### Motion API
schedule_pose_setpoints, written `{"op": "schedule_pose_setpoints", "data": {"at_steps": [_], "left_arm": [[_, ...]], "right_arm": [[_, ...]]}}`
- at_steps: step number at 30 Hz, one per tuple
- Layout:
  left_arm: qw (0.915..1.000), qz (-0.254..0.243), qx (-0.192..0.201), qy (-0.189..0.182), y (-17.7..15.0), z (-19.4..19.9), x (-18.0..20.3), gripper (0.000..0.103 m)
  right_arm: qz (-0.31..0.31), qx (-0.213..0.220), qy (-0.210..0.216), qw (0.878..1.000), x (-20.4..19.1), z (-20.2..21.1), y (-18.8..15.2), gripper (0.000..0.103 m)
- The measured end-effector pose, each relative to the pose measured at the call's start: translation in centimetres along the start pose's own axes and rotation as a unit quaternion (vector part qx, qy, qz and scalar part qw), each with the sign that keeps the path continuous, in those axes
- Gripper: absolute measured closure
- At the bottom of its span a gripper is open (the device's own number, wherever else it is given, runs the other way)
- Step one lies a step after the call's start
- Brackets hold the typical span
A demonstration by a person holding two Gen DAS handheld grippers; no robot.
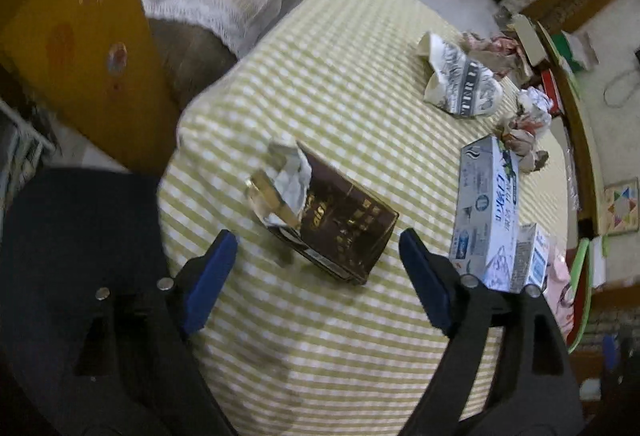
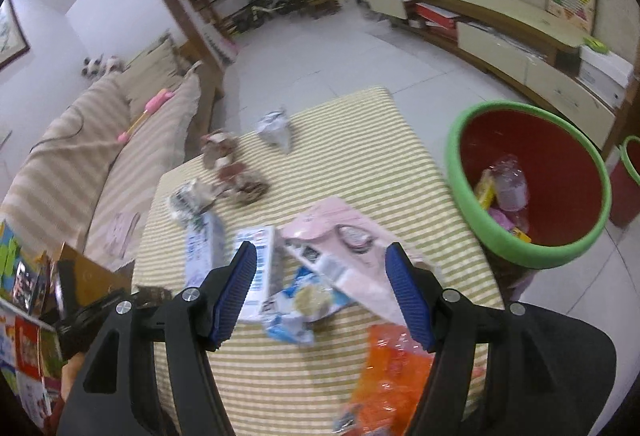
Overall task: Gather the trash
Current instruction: 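Move both open tools back over the table, then grasp the brown cigarette pack with the left tool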
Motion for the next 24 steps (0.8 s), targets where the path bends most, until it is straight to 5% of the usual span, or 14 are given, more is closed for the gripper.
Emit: {"op": "schedule_pose_setpoints", "data": {"at_steps": [7, 14, 24], "left_arm": [[0.9995, -0.012, 0.019, 0.021, 2.6, -1.2, 1.0, 0.014], [0.9974, -0.05, 0.04, 0.034, 2.9, -0.5, 0.5, 0.049], [0.995, -0.079, 0.058, 0.017, 2.2, 1.1, 0.5, 0.067]], "right_arm": [[0.016, -0.012, -0.002, 1.0, -1.5, -0.4, -0.7, 0.035], [0.054, -0.028, 0.014, 0.998, -5.0, -1.7, -0.6, 0.035], [0.176, -0.075, 0.037, 0.981, -14.5, -8.5, 1.3, 0.035]]}}
Point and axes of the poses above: each gripper's, at about its wrist camera, not at the fingertips, and z roughly against the way its jaws point, x to its right, y to its top, the point moved 7 cm from there along -z, roughly the way its jaws point, and after that the axes turned 12 degrees about -x, right-handed, at the moved point
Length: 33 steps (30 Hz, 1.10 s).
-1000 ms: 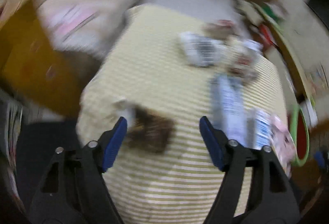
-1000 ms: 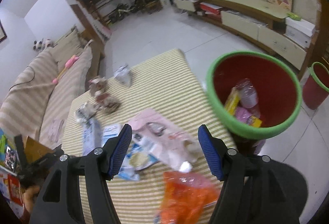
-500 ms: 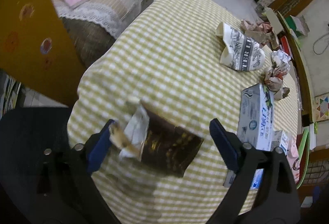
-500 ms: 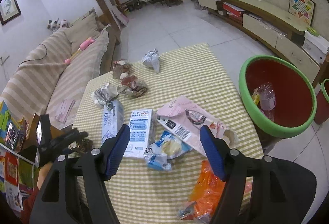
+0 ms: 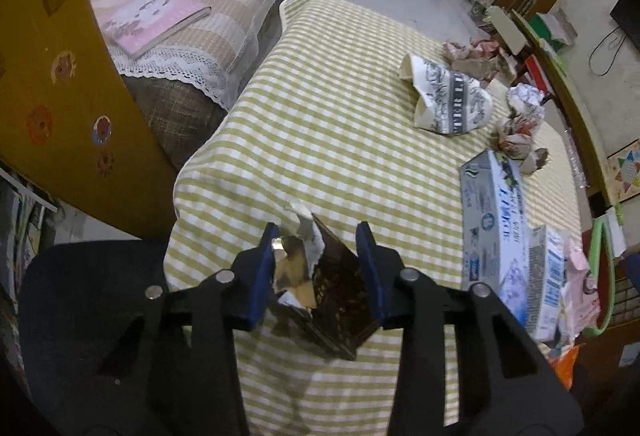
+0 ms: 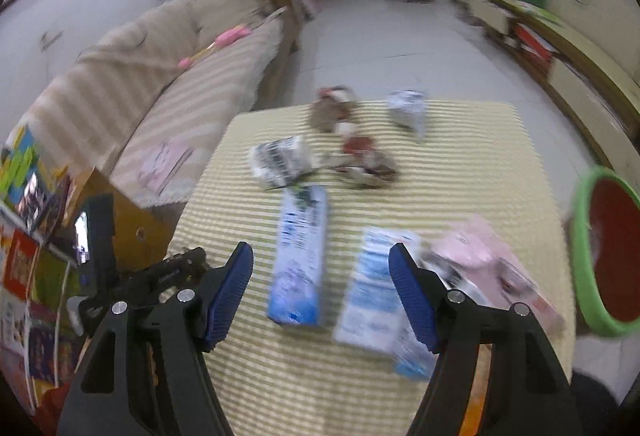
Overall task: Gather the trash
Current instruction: 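Grasp the brown cigarette pack with the left tool, then grasp the blue-white toothpaste box with the right tool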
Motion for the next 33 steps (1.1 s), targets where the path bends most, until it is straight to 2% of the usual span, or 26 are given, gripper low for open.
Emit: {"op": "schedule_pose_setpoints", "data": {"at_steps": [4, 9, 11, 13, 15, 21, 23, 25, 28, 33], "left_arm": [[0.9995, 0.012, -0.003, -0.029, -0.6, 0.9, -0.7, 0.07], [0.999, 0.014, -0.001, -0.044, -1.3, 2.1, -1.3, 0.07], [0.9988, 0.011, -0.002, -0.048, -1.3, 2.3, -1.2, 0.07], [0.9987, 0.003, -0.003, -0.052, -1.4, 2.4, -0.9, 0.07], [0.9982, -0.022, -0.006, -0.056, -1.4, 2.4, 0.2, 0.07], [0.9941, -0.088, -0.018, -0.062, -1.2, 0.8, 3.9, 0.068], [0.9939, -0.091, -0.024, -0.057, -1.3, 0.2, 4.4, 0.058], [0.995, -0.087, -0.016, -0.047, -1.6, 0.5, 4.3, 0.037], [0.9958, -0.086, -0.012, -0.029, -2.2, 0.6, 4.0, 0.034], [0.9962, -0.082, -0.018, -0.021, -2.4, -0.3, 3.9, 0.03]], "right_arm": [[0.024, -0.044, -0.002, 0.999, -1.5, -4.8, 1.3, 0.035], [0.032, -0.103, -0.021, 0.994, -1.5, -10.2, 1.2, 0.035], [0.034, -0.123, -0.044, 0.991, -1.1, -11.4, 0.6, 0.054], [0.01, -0.124, -0.023, 0.992, -0.4, -11.3, 0.4, 0.056], [0.002, -0.117, -0.015, 0.993, 0.2, -10.6, 0.3, 0.056], [-0.022, -0.056, 0.0, 0.998, 1.8, -5.7, 0.4, 0.056], [-0.035, -0.039, 0.002, 0.999, 2.6, -4.1, 0.4, 0.056], [-0.04, -0.026, -0.003, 0.999, 3.0, -2.9, 0.2, 0.056], [-0.049, -0.003, -0.01, 0.999, 3.3, -1.5, -0.5, 0.056], [-0.06, -0.005, 0.005, 0.998, 3.3, -1.0, -1.7, 0.056]]}}
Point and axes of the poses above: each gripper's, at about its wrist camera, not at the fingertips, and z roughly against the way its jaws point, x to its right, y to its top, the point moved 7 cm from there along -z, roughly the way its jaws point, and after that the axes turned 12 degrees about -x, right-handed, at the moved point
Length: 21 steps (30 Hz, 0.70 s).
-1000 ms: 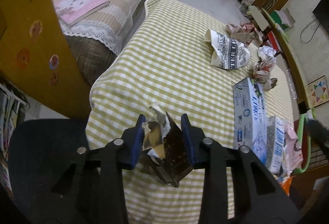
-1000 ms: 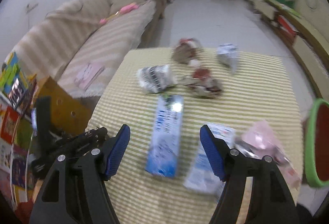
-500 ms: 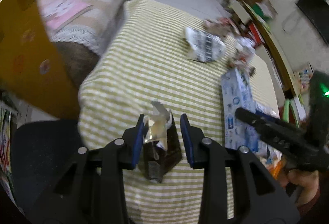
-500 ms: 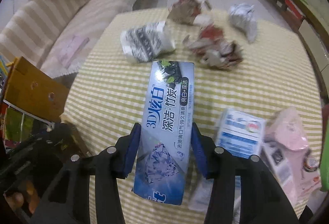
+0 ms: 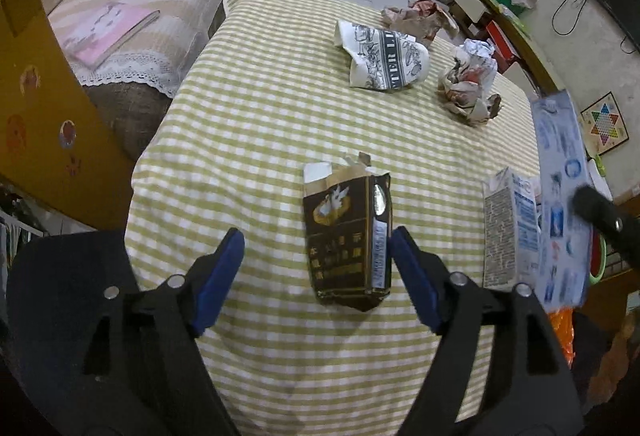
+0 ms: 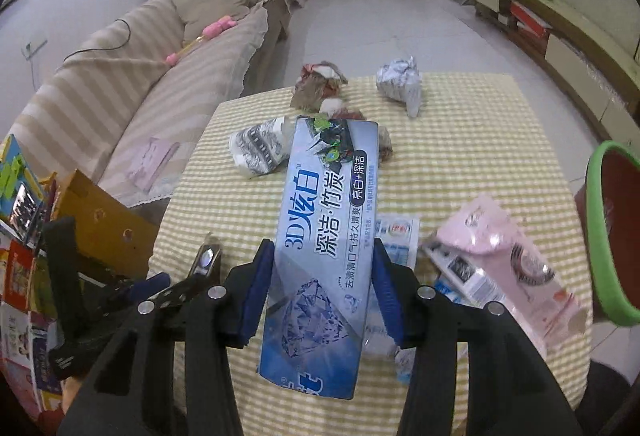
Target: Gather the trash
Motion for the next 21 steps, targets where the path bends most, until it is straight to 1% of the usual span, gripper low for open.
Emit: {"op": "schedule_pose_setpoints", "data": {"at_steps": [4, 6, 8, 11, 15, 19, 21], "left_arm": [[0.9997, -0.02, -0.006, 0.012, 0.0, -0.2, 1.0, 0.03], [0.9996, -0.022, -0.008, 0.015, -0.3, -0.3, 1.2, 0.027], [0.9995, -0.022, -0.017, 0.016, -0.6, -0.7, 1.1, 0.022], [0.9994, -0.018, -0.029, 0.01, -0.9, -1.5, 1.1, 0.021], [0.999, -0.021, -0.037, 0.014, -1.2, -2.1, 1.3, 0.021], [0.9987, -0.034, -0.036, 0.014, -1.4, -2.1, 2.0, 0.021], [0.9985, -0.039, -0.036, 0.013, -1.6, -2.2, 2.4, 0.037]], "right_arm": [[-0.004, -0.003, 0.008, 1.0, -0.2, 0.3, -0.7, 0.056], [-0.007, -0.001, 0.011, 1.0, -0.2, 0.7, -1.1, 0.056], [-0.008, -0.004, 0.012, 1.0, -0.2, 0.7, -1.4, 0.056], [-0.01, -0.009, 0.015, 1.0, -0.1, 0.5, -1.9, 0.056], [-0.016, -0.012, 0.022, 1.0, -0.2, 0.5, -2.5, 0.056], [-0.017, -0.012, 0.025, 0.999, -0.2, 0.5, -2.9, 0.056], [-0.017, -0.01, 0.024, 1.0, -0.3, 0.7, -3.1, 0.056]]}}
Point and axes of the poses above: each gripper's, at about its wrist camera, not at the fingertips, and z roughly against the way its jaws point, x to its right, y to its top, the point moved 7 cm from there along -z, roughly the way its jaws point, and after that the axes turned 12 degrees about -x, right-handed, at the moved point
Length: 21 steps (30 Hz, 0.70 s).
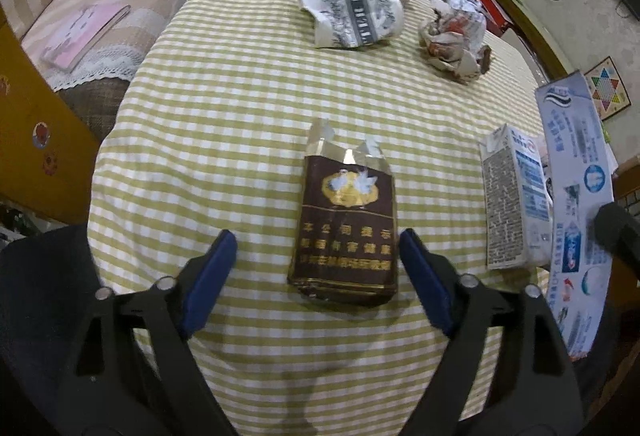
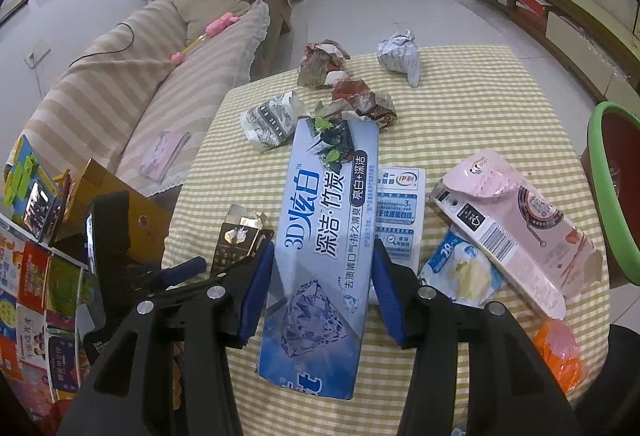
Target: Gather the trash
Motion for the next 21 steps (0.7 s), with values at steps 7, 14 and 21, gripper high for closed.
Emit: {"op": "schedule_pose_setpoints", "data": {"at_steps": [7, 14, 21], "left_arm": [[0.9989, -0.007, 0.039, -0.024, 0.3, 2.8, 1.0, 0.055], [0.9939, -0.022, 0.099, -0.045, 1.6, 7.8, 3.1, 0.055], [0.9855, -0.071, 0.14, -0.066, 3.4, 11.6, 7.7, 0.055]], "right_arm": [[-0.004, 0.031, -0.007, 0.999, 0.4, 2.2, 0.2, 0.056], [-0.017, 0.057, -0.009, 0.998, 1.4, 4.0, 0.5, 0.056], [-0.034, 0.091, -0.026, 0.995, 3.3, 6.7, 0.7, 0.056]]}}
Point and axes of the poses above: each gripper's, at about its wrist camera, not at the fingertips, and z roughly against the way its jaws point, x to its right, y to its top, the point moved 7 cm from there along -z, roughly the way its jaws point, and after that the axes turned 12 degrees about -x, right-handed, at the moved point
